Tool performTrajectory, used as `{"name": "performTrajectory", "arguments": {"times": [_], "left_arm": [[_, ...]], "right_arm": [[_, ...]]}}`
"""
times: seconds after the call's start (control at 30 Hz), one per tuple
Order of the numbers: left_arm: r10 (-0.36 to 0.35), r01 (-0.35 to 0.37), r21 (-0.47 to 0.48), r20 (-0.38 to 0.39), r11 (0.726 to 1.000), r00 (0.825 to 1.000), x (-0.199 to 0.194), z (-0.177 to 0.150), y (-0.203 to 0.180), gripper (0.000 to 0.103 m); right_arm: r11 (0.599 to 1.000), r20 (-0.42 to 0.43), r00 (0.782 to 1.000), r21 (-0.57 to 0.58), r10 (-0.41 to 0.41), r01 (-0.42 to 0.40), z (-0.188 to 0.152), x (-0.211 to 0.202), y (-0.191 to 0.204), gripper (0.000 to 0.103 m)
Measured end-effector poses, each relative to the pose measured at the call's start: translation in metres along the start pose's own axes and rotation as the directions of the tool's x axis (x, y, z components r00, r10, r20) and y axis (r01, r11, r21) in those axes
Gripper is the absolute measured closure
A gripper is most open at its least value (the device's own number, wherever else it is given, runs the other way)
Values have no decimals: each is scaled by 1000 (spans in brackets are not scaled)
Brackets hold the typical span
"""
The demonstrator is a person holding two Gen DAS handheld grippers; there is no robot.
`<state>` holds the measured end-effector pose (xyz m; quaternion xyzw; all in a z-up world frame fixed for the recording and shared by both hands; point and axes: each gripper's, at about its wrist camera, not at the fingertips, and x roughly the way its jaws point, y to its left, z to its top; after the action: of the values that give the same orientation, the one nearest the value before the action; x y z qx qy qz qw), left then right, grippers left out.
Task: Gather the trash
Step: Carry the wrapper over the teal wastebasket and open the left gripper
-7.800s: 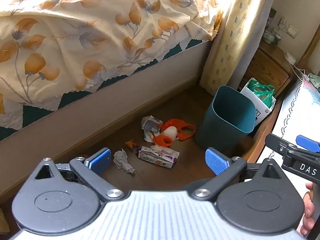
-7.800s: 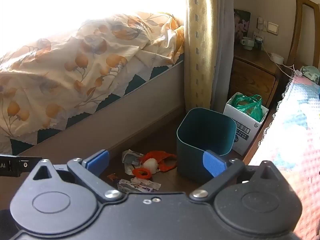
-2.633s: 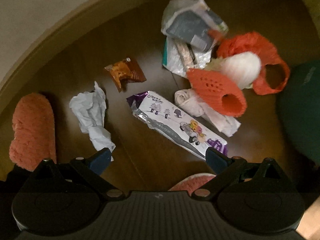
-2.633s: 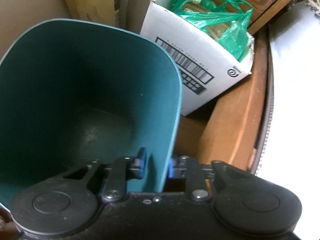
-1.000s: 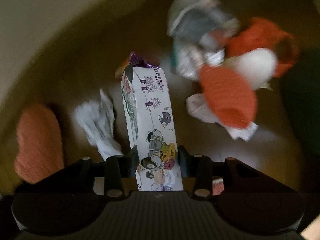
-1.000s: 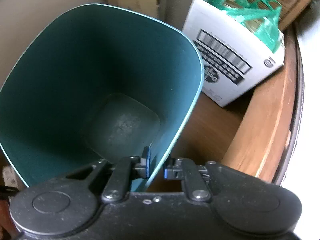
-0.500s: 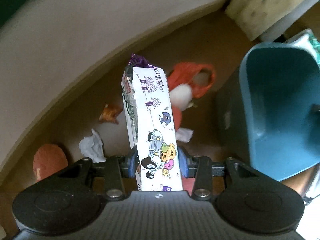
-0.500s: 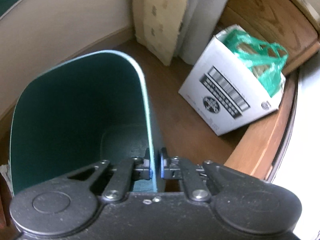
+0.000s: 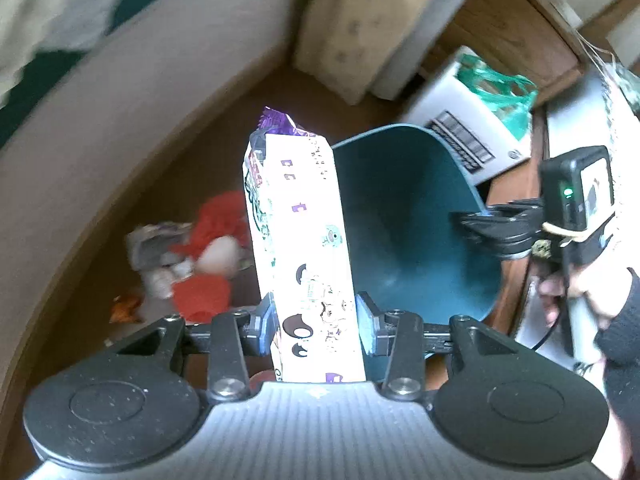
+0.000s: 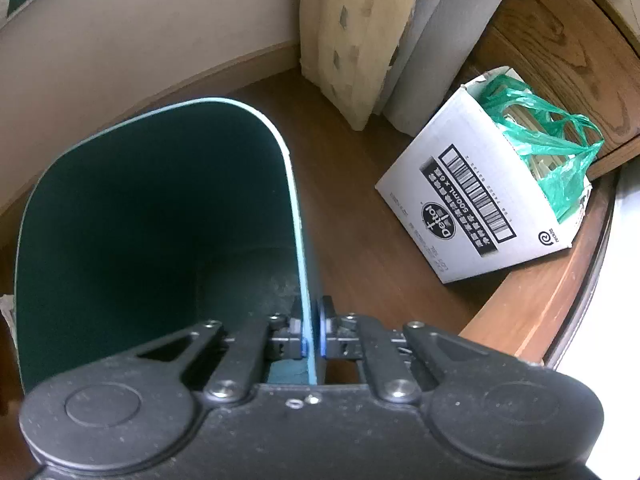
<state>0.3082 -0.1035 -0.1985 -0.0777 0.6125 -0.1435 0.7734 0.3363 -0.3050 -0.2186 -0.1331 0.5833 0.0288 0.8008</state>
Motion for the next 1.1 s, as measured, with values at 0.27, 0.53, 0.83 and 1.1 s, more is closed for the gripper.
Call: {"name": "performTrajectory", "arguments": {"times": [0.27,0.53,0.83,1.1], "left_arm": [[-91,91,-4,-94,996,991,64,35,-41,63],[-36,38,6,-230,999,972,151,28,-51,63],[26,-18,41,-208,999,978,168,25,-50,52],[-22,32,78,-133,996,991,134,12,-47,29]], "right_arm": [[1000,16,1000,-4,2,-2,-1,-2,1,98],[1000,13,1000,-17,4,-3,0,-2,2,98],[1000,-1,1000,5,12,-12,-2,0,-1,98],[1000,-11,1000,21,9,-9,-3,3,-3,98]]}}
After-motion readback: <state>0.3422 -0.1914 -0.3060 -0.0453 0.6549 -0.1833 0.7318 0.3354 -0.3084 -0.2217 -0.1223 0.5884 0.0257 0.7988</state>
